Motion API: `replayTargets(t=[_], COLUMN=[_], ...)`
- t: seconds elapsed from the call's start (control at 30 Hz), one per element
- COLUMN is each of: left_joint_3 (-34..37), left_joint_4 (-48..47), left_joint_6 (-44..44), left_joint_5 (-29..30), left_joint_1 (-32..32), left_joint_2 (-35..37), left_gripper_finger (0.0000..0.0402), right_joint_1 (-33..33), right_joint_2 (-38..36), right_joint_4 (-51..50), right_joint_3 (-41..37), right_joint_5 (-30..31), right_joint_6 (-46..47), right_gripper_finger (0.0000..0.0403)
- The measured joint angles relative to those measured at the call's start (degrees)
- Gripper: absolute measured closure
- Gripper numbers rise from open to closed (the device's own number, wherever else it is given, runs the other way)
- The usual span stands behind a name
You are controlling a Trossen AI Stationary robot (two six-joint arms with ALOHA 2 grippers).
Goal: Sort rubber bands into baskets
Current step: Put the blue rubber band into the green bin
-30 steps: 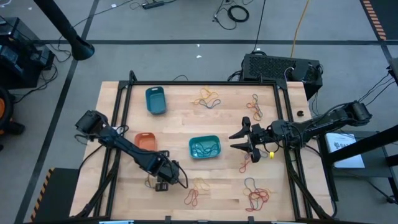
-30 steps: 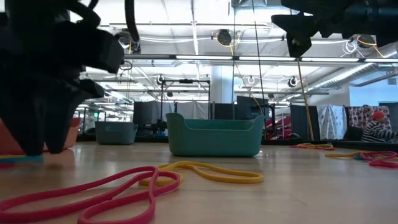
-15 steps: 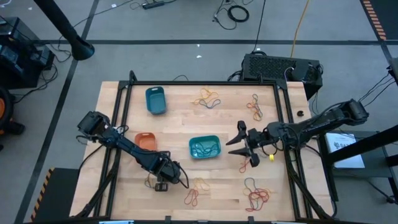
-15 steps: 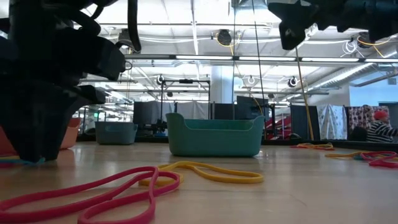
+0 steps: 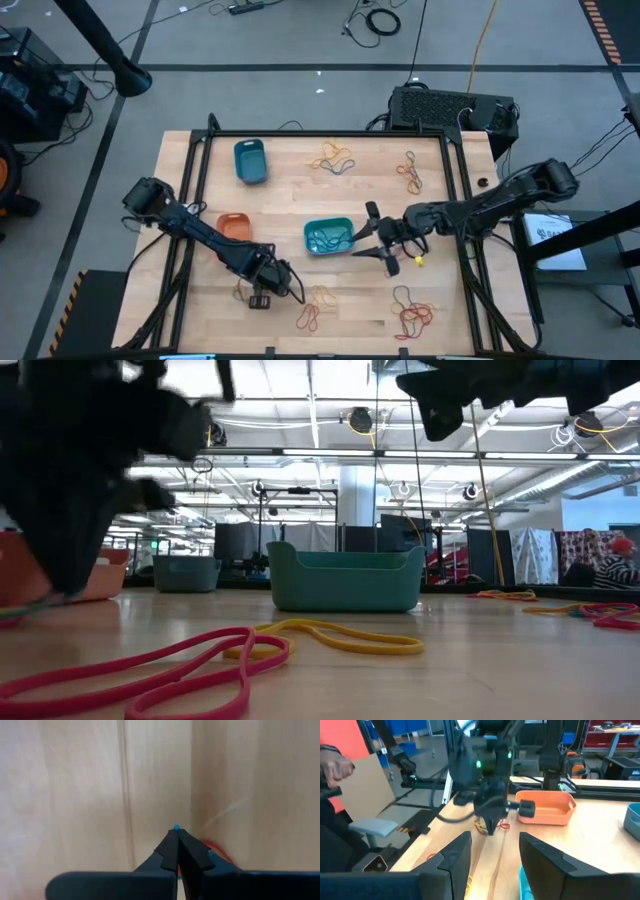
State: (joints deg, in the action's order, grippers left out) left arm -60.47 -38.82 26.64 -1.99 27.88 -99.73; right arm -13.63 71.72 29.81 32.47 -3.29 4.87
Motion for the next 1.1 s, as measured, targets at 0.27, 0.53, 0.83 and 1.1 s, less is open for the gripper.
replayTargets(t=[0.27,0.53,0.83,1.1], left_joint_3=[-1.9,-4.11,-6.29,-8.99], left_joint_4=[-6.66,-15.62,-16.81,-18.19], left_joint_6=[4.11,10.67,16.32,18.11], left_joint_5=[3.07,3.07,4.6,6.3], left_joint_1=[0.99,3.05,5.92,7.48], left_joint_2=[6.65,13.67,22.28,26.64], left_gripper_finger=[0.0394,0.0394,0.0394,0.0394], right_joint_1=[0.0,0.0,0.0,0.0], right_joint_2=[2.43,2.39,2.37,2.34], right_joint_4=[-2.24,-2.72,-2.72,-2.72], right_joint_3=[1.85,2.14,2.11,2.09], right_joint_5=[-0.02,0.0,0.0,0.0], right_joint_6=[-0.01,-0.01,-0.01,-0.01], right_gripper_finger=[0.0243,0.0243,0.0243,0.0243])
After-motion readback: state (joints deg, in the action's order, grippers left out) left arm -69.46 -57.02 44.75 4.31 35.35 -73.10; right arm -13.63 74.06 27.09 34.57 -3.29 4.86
